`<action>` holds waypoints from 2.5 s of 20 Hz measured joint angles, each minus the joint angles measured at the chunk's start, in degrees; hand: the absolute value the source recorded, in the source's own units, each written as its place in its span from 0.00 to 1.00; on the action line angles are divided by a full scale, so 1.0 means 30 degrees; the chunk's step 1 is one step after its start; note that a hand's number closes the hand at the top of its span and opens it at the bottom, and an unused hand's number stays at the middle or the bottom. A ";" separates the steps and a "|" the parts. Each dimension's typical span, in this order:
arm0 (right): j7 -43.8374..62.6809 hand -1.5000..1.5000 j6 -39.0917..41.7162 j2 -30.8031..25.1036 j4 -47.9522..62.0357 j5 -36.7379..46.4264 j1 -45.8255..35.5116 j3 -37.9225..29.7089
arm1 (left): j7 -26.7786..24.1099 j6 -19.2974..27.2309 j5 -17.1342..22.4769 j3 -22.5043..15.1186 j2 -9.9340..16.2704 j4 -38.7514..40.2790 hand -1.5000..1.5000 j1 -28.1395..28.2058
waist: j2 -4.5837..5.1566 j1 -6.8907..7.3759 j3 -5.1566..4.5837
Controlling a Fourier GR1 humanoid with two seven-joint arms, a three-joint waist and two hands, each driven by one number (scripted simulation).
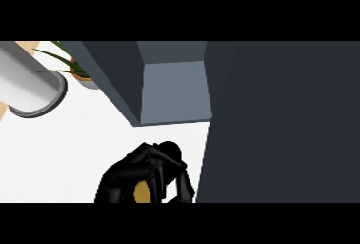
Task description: Pick up the wine, place it into the cabinet and close the cabinet
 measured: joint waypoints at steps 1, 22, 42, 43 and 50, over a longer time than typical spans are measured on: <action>0.0014 0.00 0.0022 -0.0016 0.0005 -0.0015 0.0027 -0.0050 | -0.0282 -0.0522 0.0694 0.0578 -0.0276 0.0180 1.00 -0.0260 | -0.0006 0.0068 0.0011; 0.0551 0.00 0.0689 -0.1112 -0.0265 -0.0637 0.0790 -0.2158 | -0.5771 -1.0400 0.6673 0.9932 -0.5476 1.2174 1.00 -0.5096 | -0.0345 0.1033 0.0154; -0.0253 0.00 0.1383 -0.0820 0.0518 -0.1062 0.0840 -0.2635 | -1.1377 -1.1893 0.5797 1.1199 -0.7437 2.0406 1.00 -0.6567 | -0.0341 0.1009 0.0161; -0.0421 0.00 0.1464 -0.0689 0.0525 -0.1072 0.1003 -0.2439 | -1.1748 -1.2045 0.6073 1.1244 -0.7450 2.0827 1.00 -0.6711 | -0.0338 0.0981 0.0161; -0.0808 0.00 0.1689 -0.0464 0.0613 -0.1182 0.1283 -0.2386 | -1.3240 -1.1820 0.6829 1.0660 -0.7552 2.1940 1.00 -0.6750 | -0.0443 0.0962 0.0176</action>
